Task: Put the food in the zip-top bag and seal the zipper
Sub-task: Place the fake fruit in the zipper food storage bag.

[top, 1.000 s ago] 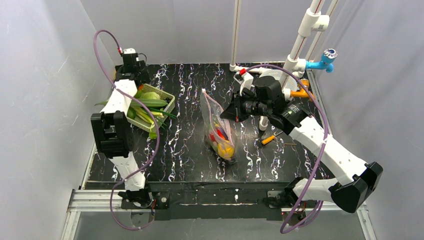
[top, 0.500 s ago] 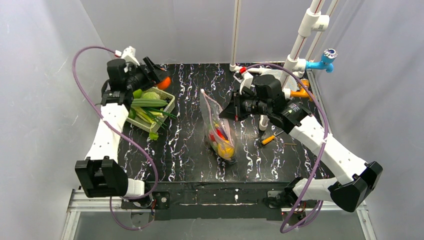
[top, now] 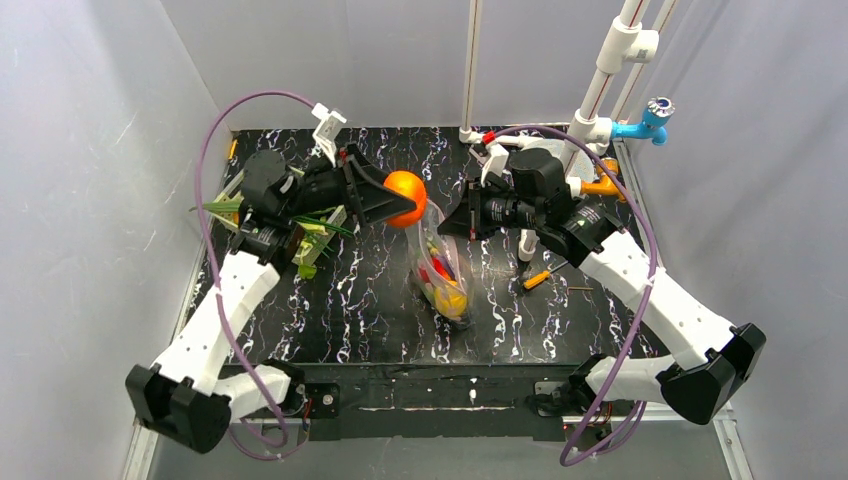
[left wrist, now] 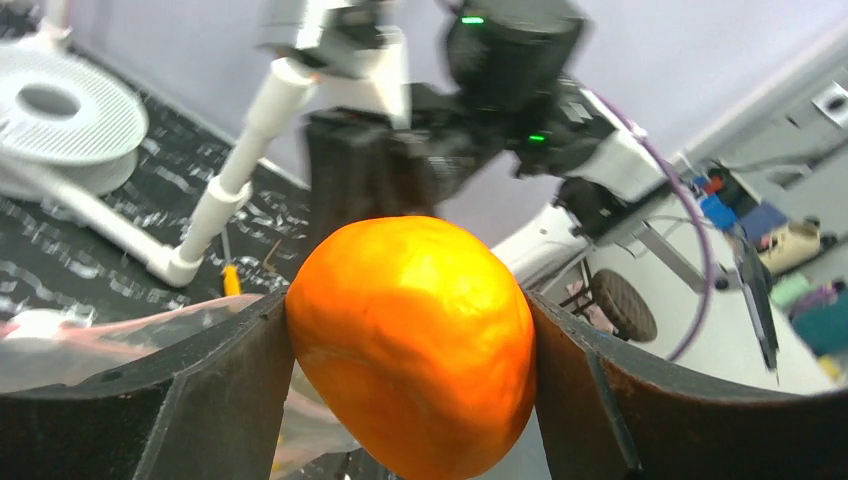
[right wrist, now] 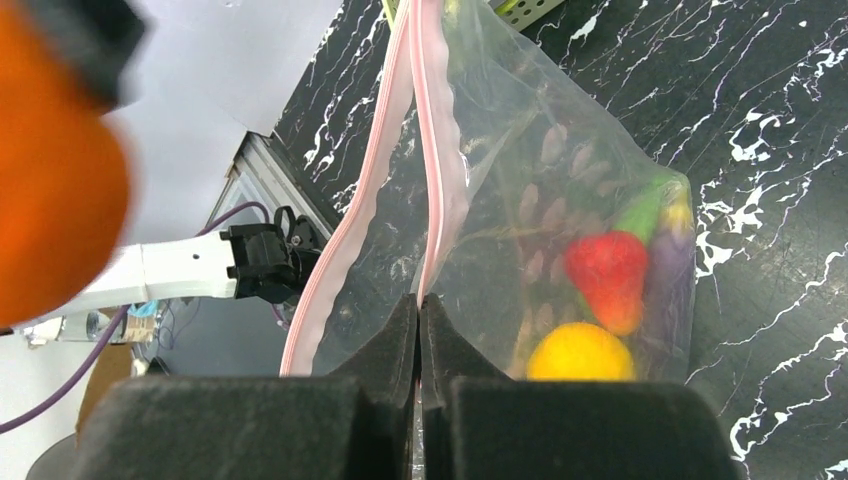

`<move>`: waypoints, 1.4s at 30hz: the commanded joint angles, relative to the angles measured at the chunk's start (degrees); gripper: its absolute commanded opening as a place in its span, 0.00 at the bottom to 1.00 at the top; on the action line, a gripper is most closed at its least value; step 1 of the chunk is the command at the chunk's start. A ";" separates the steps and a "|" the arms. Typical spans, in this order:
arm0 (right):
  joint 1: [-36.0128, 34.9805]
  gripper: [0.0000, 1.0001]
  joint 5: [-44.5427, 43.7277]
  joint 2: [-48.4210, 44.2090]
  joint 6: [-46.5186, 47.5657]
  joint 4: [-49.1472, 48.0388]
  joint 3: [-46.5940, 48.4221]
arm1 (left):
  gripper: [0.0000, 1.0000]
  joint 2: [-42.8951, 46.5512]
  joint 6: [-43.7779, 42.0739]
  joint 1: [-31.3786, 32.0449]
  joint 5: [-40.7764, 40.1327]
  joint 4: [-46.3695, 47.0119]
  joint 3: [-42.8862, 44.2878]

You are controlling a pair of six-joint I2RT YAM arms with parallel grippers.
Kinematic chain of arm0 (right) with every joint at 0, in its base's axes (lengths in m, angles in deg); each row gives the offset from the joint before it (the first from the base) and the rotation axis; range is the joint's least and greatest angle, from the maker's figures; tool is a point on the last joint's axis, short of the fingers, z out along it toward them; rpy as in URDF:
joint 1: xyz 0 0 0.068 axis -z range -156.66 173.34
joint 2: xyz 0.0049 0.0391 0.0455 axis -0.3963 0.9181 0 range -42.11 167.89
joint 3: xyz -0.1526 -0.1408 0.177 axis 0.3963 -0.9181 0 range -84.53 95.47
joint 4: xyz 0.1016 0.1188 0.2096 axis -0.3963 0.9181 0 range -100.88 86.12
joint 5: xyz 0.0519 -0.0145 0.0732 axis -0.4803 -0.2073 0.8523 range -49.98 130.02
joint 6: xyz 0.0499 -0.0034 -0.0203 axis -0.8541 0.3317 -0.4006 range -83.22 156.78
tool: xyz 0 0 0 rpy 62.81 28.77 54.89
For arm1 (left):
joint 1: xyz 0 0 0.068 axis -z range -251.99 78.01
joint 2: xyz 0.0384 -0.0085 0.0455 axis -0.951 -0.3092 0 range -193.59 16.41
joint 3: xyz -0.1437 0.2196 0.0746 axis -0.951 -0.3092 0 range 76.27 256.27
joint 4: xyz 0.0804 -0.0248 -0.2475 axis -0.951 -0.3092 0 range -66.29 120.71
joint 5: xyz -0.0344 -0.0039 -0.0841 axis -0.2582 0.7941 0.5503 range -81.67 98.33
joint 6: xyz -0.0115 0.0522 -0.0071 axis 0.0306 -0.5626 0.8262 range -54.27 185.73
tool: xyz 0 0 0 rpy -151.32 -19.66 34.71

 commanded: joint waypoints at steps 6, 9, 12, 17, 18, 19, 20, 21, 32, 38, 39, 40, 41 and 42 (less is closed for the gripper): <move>0.60 0.01 0.27 -3.67 -6.32 -6.97 -3.41 | 0.44 2.70 -7.63 9.42 0.33 -5.44 0.16; 0.61 0.01 -0.05 -4.37 -7.20 -7.06 -3.34 | 0.48 2.00 -13.53 13.20 -4.48 -11.47 0.89; 0.61 0.01 -0.93 -4.68 -6.97 -5.62 -2.01 | 0.51 1.81 -17.91 16.11 -9.77 -15.17 0.94; 0.61 0.01 -1.44 -4.84 -6.48 -3.69 0.42 | 0.52 0.42 -26.13 19.71 -16.53 -24.83 2.81; 0.61 0.01 -1.45 -4.90 -6.51 -3.59 0.60 | 0.52 0.04 -28.15 20.37 -18.08 -27.22 3.82; 0.60 0.01 -1.51 -5.03 -6.49 -3.49 0.69 | 0.52 -0.28 -30.12 20.95 -19.51 -29.81 4.76; 0.61 0.01 -1.55 -5.18 -6.51 -3.45 0.72 | 0.53 -0.58 -32.21 21.57 -21.14 -32.50 5.70; 0.61 0.01 -1.79 -5.29 -6.44 -3.33 0.65 | 0.53 -0.75 -33.75 22.09 -23.46 -34.88 6.87; 0.63 0.01 -2.11 -5.37 -6.51 -2.92 1.09 | 0.61 -2.31 -39.04 23.89 -32.51 -43.90 10.09; 0.61 0.01 -2.15 -5.13 -6.18 -2.60 2.01 | 0.73 -3.40 -39.89 24.29 -33.33 -44.27 11.72; 0.61 0.01 -2.17 -5.08 -6.04 -2.45 2.17 | 0.77 -3.60 -40.11 24.33 -33.35 -44.32 12.07; 0.61 0.01 -2.21 -5.10 -6.01 -2.29 2.21 | 0.78 -3.76 -40.40 24.42 -33.40 -44.28 12.53; 0.61 0.01 -2.25 -5.14 -5.89 -2.30 2.25 | 0.79 -3.84 -40.56 24.38 -33.55 -44.27 12.71; 0.60 0.01 -2.45 -5.24 -5.85 -2.33 2.16 | 0.79 -3.92 -40.67 24.38 -33.97 -44.28 12.85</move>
